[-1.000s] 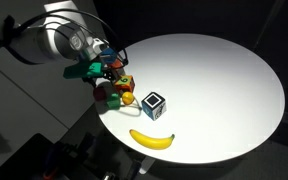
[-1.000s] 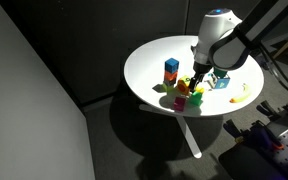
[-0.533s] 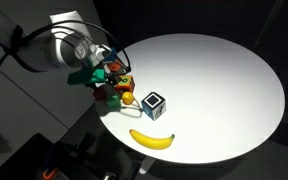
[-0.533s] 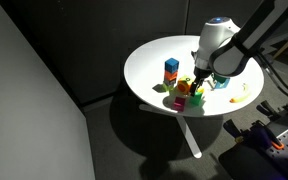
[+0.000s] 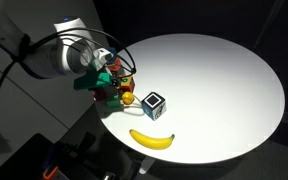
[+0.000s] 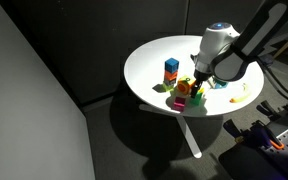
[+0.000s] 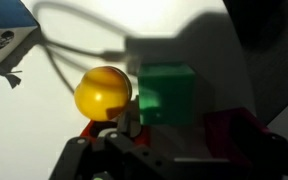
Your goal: Pick up the green block and place it on top of the block with a number on it
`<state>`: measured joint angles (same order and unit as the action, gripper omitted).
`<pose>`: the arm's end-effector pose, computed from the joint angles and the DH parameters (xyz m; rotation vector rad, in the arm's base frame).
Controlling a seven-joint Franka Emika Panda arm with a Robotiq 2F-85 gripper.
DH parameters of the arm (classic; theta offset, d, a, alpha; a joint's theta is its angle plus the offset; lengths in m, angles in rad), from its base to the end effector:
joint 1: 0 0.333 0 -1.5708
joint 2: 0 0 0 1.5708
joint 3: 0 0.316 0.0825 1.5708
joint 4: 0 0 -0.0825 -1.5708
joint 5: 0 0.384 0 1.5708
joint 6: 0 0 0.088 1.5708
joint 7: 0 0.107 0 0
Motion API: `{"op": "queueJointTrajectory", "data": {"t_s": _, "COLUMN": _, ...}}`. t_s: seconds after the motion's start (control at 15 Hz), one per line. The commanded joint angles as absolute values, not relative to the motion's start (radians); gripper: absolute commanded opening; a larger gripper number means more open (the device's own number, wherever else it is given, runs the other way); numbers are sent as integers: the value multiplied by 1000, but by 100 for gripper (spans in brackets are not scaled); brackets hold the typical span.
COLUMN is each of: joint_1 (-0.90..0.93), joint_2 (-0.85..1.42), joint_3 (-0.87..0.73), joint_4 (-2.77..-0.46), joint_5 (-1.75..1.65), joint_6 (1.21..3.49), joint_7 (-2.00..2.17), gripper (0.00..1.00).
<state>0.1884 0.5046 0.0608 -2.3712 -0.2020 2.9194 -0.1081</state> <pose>0.4780 0.1372 0.1183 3.0090 0.8410 0.0754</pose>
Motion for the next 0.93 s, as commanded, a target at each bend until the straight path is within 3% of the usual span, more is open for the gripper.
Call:
{"op": "queueJointTrajectory", "data": {"t_s": 0.0, "joint_1": 184, "joint_2": 526, "joint_3": 58, "joint_4": -2359, "joint_5": -226, "joint_6": 2952, "joint_7": -142, "gripper": 100}}
{"op": "queueJointTrajectory", "data": {"t_s": 0.87, "joint_1": 171, "joint_2": 574, "joint_3": 62, "joint_4": -2360, "joint_5": -216, "joint_6": 3011, "joint_7": -163, "gripper": 100}}
